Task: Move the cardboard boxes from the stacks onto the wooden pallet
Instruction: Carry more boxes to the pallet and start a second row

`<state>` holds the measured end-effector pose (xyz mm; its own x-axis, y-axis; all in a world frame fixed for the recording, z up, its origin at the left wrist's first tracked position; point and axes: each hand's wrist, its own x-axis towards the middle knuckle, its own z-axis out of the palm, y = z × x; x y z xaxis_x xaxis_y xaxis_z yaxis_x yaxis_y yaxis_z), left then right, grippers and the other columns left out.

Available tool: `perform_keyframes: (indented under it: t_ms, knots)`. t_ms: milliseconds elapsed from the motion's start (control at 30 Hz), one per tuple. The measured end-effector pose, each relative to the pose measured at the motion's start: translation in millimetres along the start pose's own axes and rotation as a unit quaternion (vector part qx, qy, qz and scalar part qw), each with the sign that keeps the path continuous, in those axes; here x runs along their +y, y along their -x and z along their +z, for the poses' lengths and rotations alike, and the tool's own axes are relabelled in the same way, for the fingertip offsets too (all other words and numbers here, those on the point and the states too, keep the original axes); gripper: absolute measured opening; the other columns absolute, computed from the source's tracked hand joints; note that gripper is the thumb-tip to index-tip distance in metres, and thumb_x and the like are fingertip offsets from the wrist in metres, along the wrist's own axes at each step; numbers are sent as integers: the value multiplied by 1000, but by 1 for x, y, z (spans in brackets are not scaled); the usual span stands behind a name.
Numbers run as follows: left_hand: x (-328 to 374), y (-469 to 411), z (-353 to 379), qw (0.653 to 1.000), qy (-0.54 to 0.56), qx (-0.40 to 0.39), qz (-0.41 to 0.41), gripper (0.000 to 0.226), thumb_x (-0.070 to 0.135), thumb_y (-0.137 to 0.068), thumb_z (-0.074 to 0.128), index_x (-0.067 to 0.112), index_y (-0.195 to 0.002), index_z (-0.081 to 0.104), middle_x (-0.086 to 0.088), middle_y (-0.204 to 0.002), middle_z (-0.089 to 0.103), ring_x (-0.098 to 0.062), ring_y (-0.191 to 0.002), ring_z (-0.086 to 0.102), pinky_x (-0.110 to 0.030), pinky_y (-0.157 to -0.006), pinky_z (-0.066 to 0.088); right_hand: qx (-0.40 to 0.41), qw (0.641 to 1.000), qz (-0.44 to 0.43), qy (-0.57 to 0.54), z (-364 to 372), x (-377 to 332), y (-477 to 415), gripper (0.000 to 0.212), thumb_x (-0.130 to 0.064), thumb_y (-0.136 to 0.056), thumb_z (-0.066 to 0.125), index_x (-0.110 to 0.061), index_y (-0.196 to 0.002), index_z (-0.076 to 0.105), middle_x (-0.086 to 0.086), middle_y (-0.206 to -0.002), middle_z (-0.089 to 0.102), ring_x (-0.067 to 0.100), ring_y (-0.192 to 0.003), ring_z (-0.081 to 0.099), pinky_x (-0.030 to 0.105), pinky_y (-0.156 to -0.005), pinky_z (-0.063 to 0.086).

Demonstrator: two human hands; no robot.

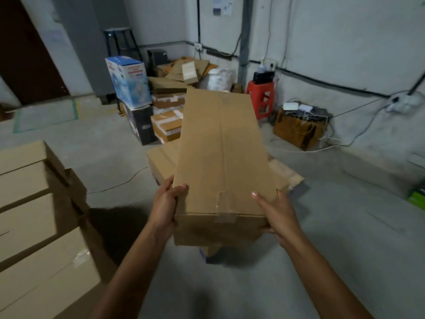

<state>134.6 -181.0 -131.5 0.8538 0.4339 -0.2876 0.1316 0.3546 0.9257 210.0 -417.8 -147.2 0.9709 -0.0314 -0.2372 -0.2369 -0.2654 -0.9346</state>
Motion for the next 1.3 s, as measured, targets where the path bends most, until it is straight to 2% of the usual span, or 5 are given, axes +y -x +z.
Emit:
perform_keyframes:
  t_ms: [233, 533, 733, 1033, 1300]
  knots:
    - [-48, 32, 153, 999, -39, -28, -10, 22, 22, -97, 58, 33, -115, 60, -2, -114, 70, -25, -106, 65, -41, -83, 54, 43, 998, 28, 23, -160, 34, -20, 47, -47, -84, 75, -26, -123, 60, 1, -116, 65, 24, -96, 65, 51, -54, 62]
    - [-113, 49, 300, 996, -62, -55, -37, 31, 16, -99, 54, 16, -130, 58, -7, -115, 73, -27, -106, 69, -39, -86, 56, 66, 995, 30, 74, -312, 69, -68, 47, -54, -83, 72, -27, -119, 57, -3, -106, 61, 16, -86, 61, 46, -55, 63]
    - [-128, 11, 365, 994, -69, -39, -75, 17, 14, -98, 56, 19, -114, 60, -7, -109, 72, -23, -97, 69, -29, -69, 52, 42, 993, 64, 94, -352, 74, -135, 46, -55, -86, 70, -25, -115, 52, -6, -101, 54, 15, -79, 57, 47, -59, 63]
    - [-150, -132, 456, 985, -102, -10, -136, 20, 23, -92, 64, 17, -110, 65, -9, -112, 68, -28, -106, 62, -40, -93, 48, 18, 985, 105, 132, -370, 72, -293, 66, -58, -88, 67, -17, -137, 49, 6, -137, 52, 27, -102, 59, 46, -61, 64]
    - [-158, -224, 551, 977, -74, 6, -198, 10, 21, -94, 59, 13, -96, 65, -11, -96, 64, -22, -82, 58, -30, -63, 41, 10, 972, 133, 193, -410, 60, -425, 78, -57, -89, 66, -10, -146, 40, 16, -148, 43, 38, -118, 56, 50, -62, 63]
